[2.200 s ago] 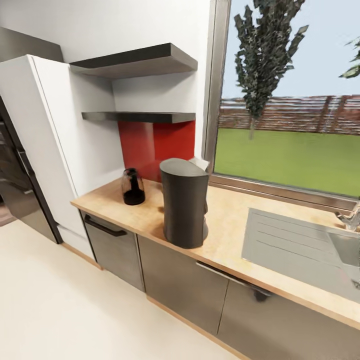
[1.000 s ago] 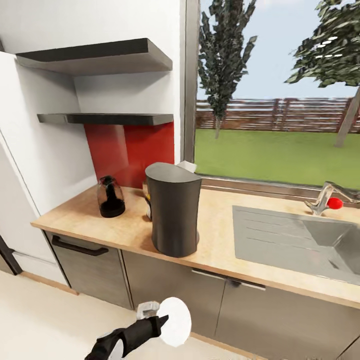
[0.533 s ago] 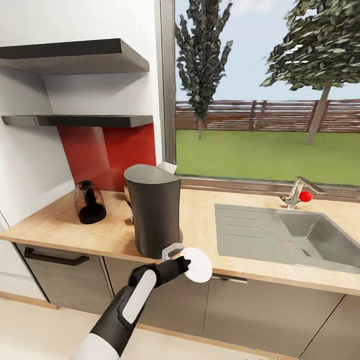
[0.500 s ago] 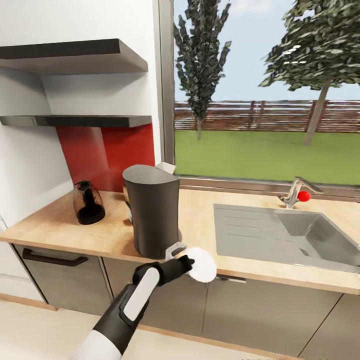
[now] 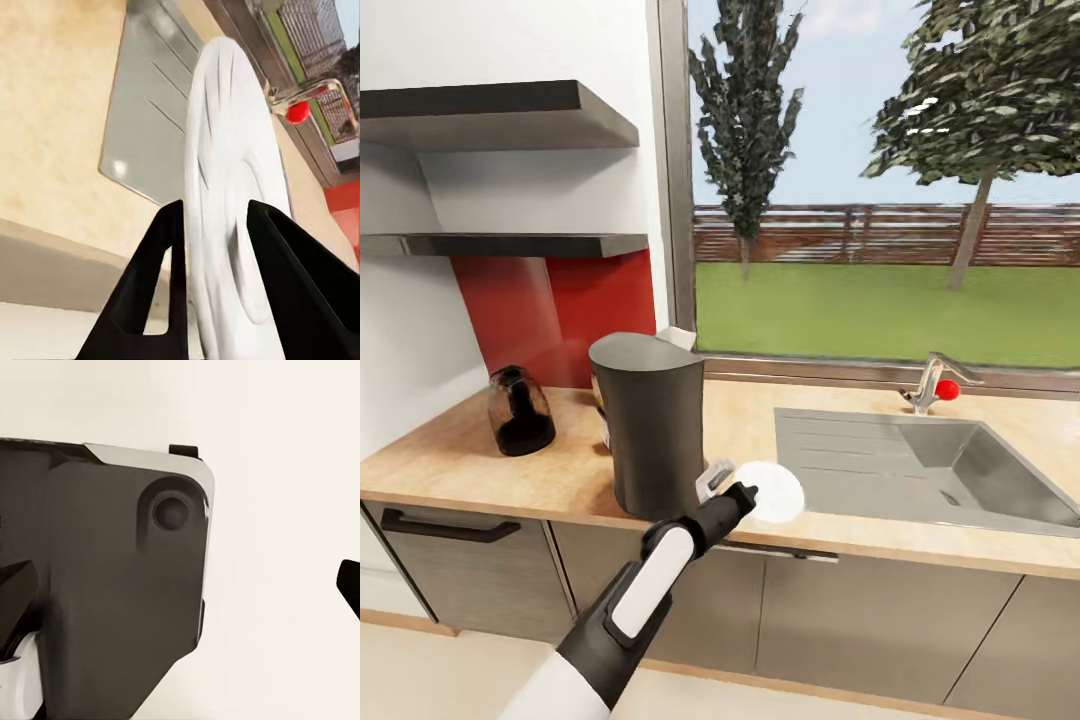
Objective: Set up a coffee station on the kitchen countertop: keep the coffee maker on the countertop, move the bottle of coffee from the kitchen shelf to the counter next to the coffee maker, place a paper coffee filter on top of the coffee maker, put the saucer next to the coffee maker with the coffee cup on the saucer, and place the electric kettle next to the coffee maker.
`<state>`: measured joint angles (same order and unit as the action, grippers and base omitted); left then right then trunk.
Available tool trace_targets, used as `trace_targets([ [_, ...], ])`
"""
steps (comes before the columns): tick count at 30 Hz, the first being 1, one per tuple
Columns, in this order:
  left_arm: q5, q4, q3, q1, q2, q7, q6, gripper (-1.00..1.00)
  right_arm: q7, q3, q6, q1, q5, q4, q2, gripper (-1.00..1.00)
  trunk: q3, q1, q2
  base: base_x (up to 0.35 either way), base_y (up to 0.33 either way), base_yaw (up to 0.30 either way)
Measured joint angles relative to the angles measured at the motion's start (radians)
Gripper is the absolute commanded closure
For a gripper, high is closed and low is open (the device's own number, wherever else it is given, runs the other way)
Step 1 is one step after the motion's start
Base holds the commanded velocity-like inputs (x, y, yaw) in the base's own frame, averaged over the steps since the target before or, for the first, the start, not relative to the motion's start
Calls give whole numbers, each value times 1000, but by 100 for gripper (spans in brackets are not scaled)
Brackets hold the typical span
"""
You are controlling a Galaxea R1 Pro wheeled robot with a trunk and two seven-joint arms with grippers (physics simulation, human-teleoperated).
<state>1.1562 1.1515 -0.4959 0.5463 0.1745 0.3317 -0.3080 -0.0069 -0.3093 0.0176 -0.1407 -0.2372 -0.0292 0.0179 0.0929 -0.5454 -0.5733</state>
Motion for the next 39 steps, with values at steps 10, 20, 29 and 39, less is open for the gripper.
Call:
trace_targets([
  [10,14,-48,-294,-24,0,43,523,100,-1,3,0,0,0,0,2,-100,0,0,0,-59,-82,0],
  [20,24,-74,-297,-36,0,43,536,100,-1,3,0,0,0,0,2,-100,0,1,0,166,-179,0],
  [29,177,-74,-296,-37,0,40,598,100,-1,2,0,0,0,1,2,-100,2,0,0,141,-9,78],
  [39,202,-106,-289,-37,0,39,606,100,-1,2,0,0,0,0,2,-100,8,0,0,23,0,135],
])
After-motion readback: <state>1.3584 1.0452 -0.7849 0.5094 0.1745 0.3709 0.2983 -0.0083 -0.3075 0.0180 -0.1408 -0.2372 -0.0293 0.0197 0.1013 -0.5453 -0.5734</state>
